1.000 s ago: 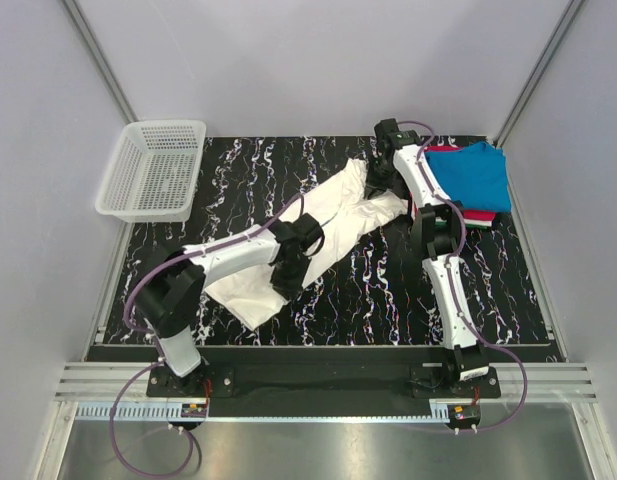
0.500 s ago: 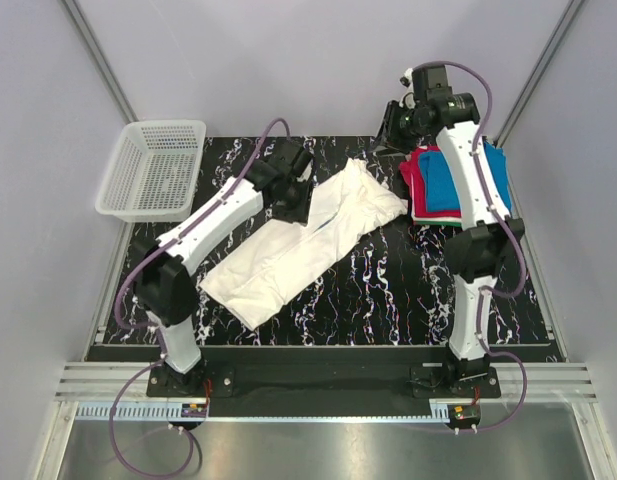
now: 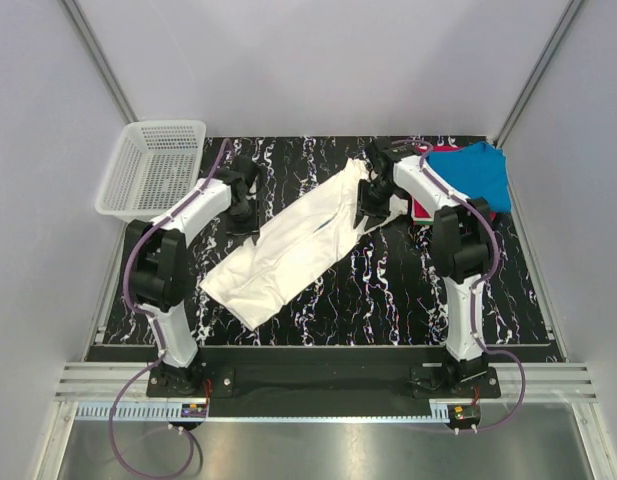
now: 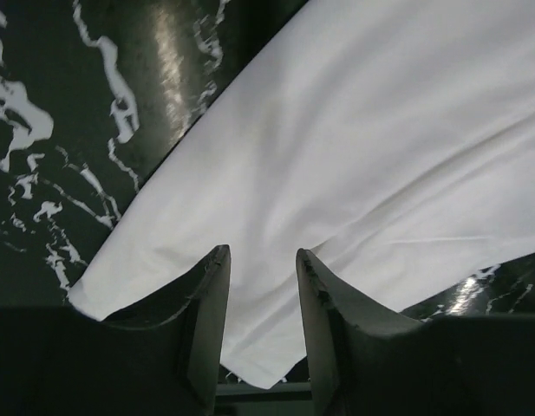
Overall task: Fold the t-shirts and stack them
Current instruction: Fold the tshirt
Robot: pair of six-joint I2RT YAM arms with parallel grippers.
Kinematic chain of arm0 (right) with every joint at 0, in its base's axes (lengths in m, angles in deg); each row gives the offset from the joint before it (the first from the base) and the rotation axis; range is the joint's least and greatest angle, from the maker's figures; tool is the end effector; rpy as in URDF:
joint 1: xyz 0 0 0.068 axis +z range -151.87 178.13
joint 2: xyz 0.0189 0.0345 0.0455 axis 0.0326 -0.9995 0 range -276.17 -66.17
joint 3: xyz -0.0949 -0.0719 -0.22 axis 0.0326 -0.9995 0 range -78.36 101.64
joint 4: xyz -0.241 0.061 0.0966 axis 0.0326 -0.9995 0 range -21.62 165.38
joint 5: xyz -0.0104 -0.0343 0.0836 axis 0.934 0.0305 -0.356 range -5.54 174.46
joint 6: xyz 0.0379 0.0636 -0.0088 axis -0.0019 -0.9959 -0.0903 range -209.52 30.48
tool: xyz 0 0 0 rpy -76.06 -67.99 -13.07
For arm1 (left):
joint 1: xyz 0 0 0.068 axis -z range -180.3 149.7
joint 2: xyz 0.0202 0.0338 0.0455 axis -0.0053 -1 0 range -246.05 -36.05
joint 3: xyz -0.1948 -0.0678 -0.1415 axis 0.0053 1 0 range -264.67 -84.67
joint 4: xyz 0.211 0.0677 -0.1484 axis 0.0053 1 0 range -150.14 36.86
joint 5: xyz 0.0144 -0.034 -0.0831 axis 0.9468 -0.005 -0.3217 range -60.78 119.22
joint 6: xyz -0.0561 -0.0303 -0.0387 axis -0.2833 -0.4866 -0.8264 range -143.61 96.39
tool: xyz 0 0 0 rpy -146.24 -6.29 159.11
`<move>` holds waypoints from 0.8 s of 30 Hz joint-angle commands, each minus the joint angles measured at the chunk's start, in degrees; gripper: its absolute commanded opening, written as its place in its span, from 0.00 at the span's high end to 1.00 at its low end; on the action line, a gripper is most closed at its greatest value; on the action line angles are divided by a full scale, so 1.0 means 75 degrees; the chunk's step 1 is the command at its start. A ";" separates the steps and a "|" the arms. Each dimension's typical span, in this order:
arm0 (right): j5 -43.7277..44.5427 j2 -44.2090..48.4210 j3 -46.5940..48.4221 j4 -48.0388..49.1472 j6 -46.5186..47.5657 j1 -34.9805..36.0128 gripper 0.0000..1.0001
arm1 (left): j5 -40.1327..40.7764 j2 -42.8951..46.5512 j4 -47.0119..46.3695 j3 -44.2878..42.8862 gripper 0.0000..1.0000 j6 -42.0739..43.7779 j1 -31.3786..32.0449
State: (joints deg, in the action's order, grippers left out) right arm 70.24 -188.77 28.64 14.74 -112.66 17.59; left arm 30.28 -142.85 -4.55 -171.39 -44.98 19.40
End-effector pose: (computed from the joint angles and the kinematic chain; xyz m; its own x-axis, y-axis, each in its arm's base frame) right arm 0.4090 0.1608 0.1756 -0.9907 0.0540 -0.1249 0.0123 0.9497 0.3128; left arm 0.3575 -0.1269 0.1816 -0.9707 -0.0393 -0.2371 -0.0225 0.9970 -0.0735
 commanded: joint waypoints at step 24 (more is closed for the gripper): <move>0.2727 -0.1640 0.2256 -0.0375 0.0589 -0.0158 0.62 | -0.0165 0.0765 -0.1189 0.2105 0.62 0.0365 -0.0190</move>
State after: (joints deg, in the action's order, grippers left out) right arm 85.84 -197.63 42.81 14.28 -109.79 16.83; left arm 28.77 -138.72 -11.21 -157.51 -42.84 18.03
